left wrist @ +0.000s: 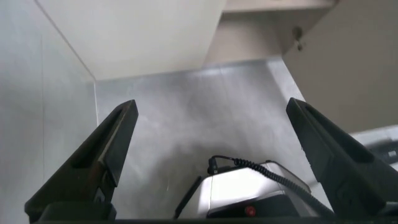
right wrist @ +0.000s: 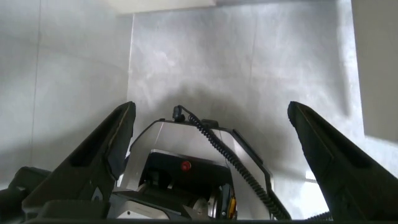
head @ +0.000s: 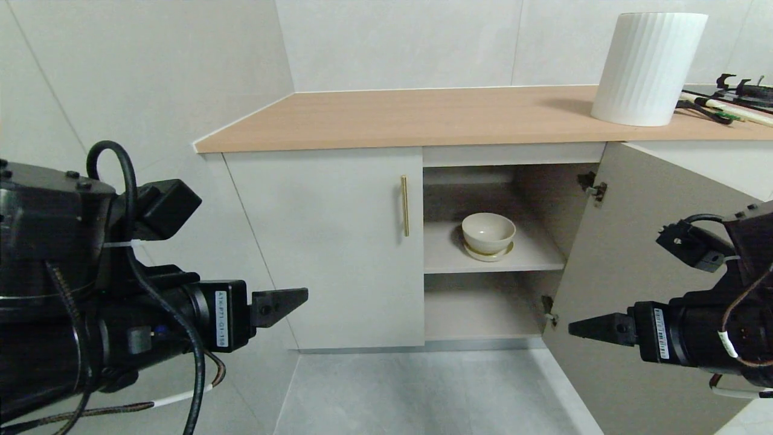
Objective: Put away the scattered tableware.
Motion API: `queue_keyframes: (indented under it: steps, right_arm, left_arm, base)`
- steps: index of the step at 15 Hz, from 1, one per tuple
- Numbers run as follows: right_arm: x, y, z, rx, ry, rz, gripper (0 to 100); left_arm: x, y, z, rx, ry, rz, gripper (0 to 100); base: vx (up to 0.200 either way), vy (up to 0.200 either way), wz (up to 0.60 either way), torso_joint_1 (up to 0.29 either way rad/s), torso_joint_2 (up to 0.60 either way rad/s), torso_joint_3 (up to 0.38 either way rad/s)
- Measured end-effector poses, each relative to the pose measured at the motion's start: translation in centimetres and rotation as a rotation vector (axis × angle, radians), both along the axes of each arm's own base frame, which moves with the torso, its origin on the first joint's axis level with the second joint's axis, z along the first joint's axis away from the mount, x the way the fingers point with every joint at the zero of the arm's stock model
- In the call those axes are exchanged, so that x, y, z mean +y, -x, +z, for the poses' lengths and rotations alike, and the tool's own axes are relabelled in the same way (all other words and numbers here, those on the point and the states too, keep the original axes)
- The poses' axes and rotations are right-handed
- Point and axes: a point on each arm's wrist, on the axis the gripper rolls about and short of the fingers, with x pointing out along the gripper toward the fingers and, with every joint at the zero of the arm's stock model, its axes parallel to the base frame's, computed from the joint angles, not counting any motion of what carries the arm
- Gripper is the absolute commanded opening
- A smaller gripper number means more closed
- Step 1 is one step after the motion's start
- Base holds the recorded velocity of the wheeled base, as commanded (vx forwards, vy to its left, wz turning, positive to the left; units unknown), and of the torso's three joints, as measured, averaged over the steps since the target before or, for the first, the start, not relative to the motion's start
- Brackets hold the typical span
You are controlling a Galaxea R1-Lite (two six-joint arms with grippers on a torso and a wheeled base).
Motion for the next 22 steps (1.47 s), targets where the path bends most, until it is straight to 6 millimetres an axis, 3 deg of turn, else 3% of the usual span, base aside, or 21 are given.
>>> queue_keyframes:
  steps: [3,19,22]
  right_arm:
    - [0.0,0.0,0.0,0.0,0.0,0.0,100]
    - [-1.3,2.2,1.5,-0.044,0.054,0.028,100]
    - [-1.8,3.1,1.7,-0.008,0.106,0.056,100]
  left_arm:
    - [0.0,0.0,-0.1,0.002,-0.001,-0.001,100]
    - [-0.2,-0.2,-0.4,0.013,-0.009,-0.001,100]
    - [-0.2,-0.2,-0.3,0.012,-0.01,-0.002,100]
  base:
    - [-0.2,0.0,0.0,0.004,0.0,-0.007]
    - [0.0,0.0,0.0,0.0,0.0,0.0]
    - [0.0,-0.2,0.0,0.001,0.0,-0.001]
